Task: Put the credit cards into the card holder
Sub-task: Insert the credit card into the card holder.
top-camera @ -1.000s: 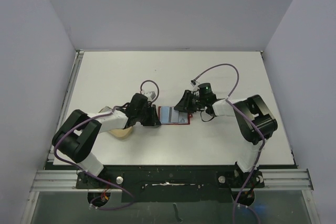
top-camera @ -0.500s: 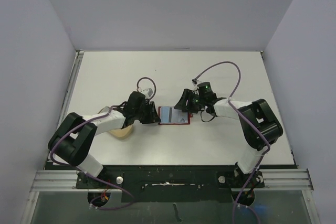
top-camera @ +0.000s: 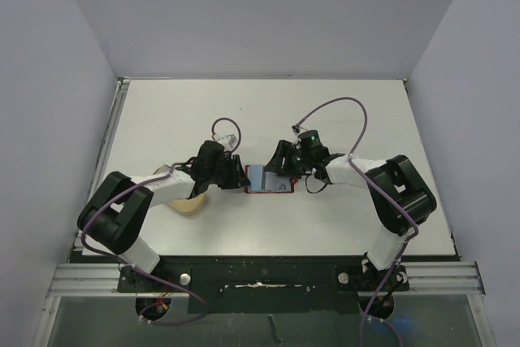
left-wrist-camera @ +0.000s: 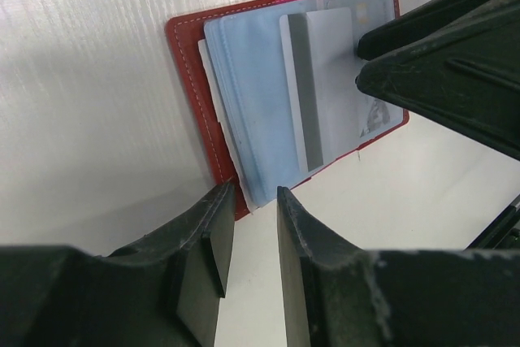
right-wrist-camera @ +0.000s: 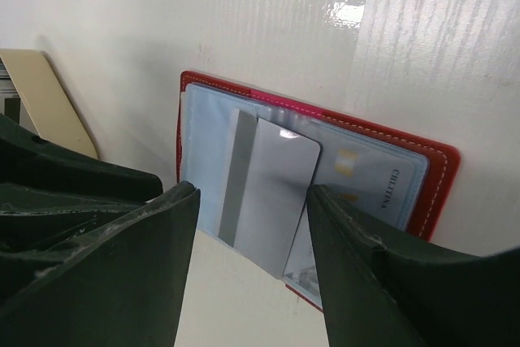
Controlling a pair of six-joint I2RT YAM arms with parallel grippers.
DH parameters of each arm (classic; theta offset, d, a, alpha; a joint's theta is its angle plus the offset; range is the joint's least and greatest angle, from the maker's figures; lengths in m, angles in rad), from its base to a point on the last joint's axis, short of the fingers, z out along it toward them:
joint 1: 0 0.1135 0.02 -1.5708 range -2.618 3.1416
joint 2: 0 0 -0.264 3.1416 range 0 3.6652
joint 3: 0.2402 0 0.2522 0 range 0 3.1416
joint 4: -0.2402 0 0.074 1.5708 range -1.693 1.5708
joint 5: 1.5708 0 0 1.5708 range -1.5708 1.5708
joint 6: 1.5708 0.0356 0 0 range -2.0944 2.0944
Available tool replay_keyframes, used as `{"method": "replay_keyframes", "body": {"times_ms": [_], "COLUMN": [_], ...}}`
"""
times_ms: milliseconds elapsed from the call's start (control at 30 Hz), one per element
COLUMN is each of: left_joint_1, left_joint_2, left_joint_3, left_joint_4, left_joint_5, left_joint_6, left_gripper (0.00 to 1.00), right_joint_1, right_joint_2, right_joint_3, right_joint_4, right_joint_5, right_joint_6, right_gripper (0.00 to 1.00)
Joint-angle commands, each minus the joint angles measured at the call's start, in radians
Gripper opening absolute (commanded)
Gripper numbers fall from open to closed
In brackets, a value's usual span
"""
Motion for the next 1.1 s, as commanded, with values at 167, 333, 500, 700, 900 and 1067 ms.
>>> {"method": "replay_keyframes", "body": {"times_ms": [167,333,500,700,900,1067], "left_joint_1": [0.004,0.004,0.003,0.006,0.014,0.014], "left_joint_2": [0.035,0.044,0.048,0.032,0.048,0.055], "left_joint_3": [0.009,0.016,0.015,0.015,0.006,-0.001], "left_joint_4": [0.076,0.072,0.088,0.088,0.107,0.131], "left_joint_5": [0.009,-0.002,0.010,0.009,0.024,0.041], "left_joint_6": [0.010,0.023,0.013,-0.006,-0.018,-0.019], "left_gripper": [0.27,0.27,0.27,0.26,0.20,0.18], "right_joint_1": [0.016,0.016,0.016,0.034,0.068,0.084], "right_joint_2": [-0.006,0.018,0.022,-0.061,-0.079,-0.038], "right_joint_3": [-0.011,-0.025,-0.028,0.007,0.039,0.055], "right_joint_4": [0.125,0.212,0.239,0.046,-0.094,-0.100], "right_joint_5": [-0.029,-0.089,-0.101,0.062,0.220,0.227], "right_joint_6": [0.046,0.078,0.103,0.060,0.039,0.034], "right_gripper": [0.57,0.57,0.56,0.56,0.56,0.57]}}
